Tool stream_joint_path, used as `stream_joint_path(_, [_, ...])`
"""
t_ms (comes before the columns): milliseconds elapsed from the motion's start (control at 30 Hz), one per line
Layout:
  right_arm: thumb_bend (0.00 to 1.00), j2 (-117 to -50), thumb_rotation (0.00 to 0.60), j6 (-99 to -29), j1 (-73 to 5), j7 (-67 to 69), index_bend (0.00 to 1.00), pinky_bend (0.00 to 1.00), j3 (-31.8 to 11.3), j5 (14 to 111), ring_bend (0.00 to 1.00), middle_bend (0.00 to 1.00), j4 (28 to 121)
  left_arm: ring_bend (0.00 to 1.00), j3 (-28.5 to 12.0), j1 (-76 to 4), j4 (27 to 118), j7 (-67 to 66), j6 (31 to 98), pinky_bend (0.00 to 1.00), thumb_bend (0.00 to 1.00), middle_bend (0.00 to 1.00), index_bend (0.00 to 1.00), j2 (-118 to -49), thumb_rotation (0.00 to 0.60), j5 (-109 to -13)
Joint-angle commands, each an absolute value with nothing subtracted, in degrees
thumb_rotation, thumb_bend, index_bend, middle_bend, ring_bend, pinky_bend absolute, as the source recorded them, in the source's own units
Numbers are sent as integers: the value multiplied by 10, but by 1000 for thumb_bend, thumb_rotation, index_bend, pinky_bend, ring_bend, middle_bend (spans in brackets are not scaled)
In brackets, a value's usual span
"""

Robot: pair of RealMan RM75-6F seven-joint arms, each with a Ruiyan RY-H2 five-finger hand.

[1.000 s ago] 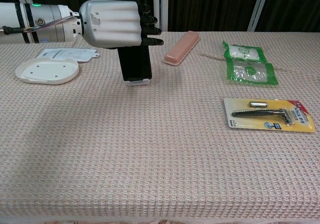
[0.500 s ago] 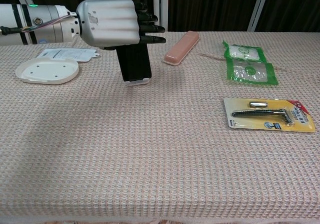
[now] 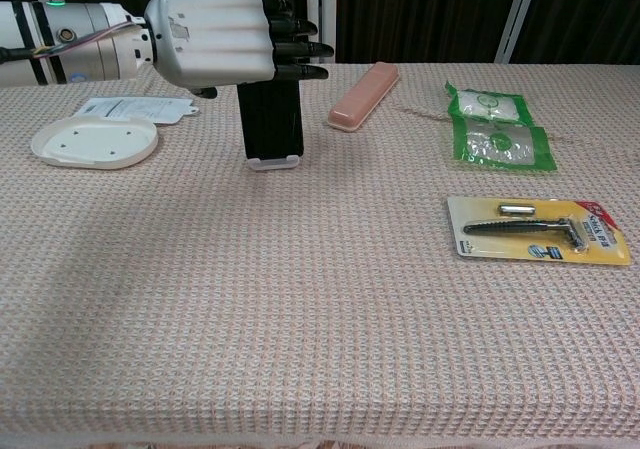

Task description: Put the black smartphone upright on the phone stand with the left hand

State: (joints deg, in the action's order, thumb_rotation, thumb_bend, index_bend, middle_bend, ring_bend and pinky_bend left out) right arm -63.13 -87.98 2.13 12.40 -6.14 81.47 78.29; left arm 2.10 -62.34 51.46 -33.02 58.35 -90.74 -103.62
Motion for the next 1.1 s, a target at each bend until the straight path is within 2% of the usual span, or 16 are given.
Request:
stream_joint_path(33, [223,-631,600,-881,22,124,0,0,-61,815,0,0,784,63,18,-619,527,-334,588,204,82,9,12,-900,600,-1032])
stream_joint_path(233, [224,-626,600,-890,25,128,0,0,-63,818,0,0,788,64,-10,-560,627,-358,644,205,66,12,12,-845,600,-980])
stream_joint_path(433, [223,-625,600,-893,27,141,0,0,-63,819,0,0,779,65,-45,-409,825,-361,805,205,42,55,16,-758,599,-876])
stream_joint_path(500, [223,-627,600,-892,27,143,0,0,-62,821,0,0,774,65,-39,-350,890,-341,854,205,36,59,20,-732,549,-841])
stream_joint_path(567, [221,-629,600,-891,25,145,0,0,-59,827,0,0,770,65,-24,-294,944,-310,891,205,34,59,23,-710,448,-812])
stream_joint_path(667, [221,-633,600,-886,23,143,0,0,-52,837,0,0,767,65,7,-227,983,-260,921,205,34,60,28,-688,298,-786])
stream_joint_path(733, [221,-634,600,-882,21,140,0,0,-47,844,0,0,767,65,25,-195,982,-228,932,205,33,60,32,-684,239,-783])
stream_joint_path(867, [223,-635,600,-875,17,132,0,0,-36,858,0,0,770,65,55,-144,944,-160,939,205,34,55,35,-691,198,-790])
stream_joint_path(1100, [230,-639,600,-872,11,114,0,0,-30,869,0,0,782,65,68,-117,900,-121,927,205,34,42,36,-696,174,-822])
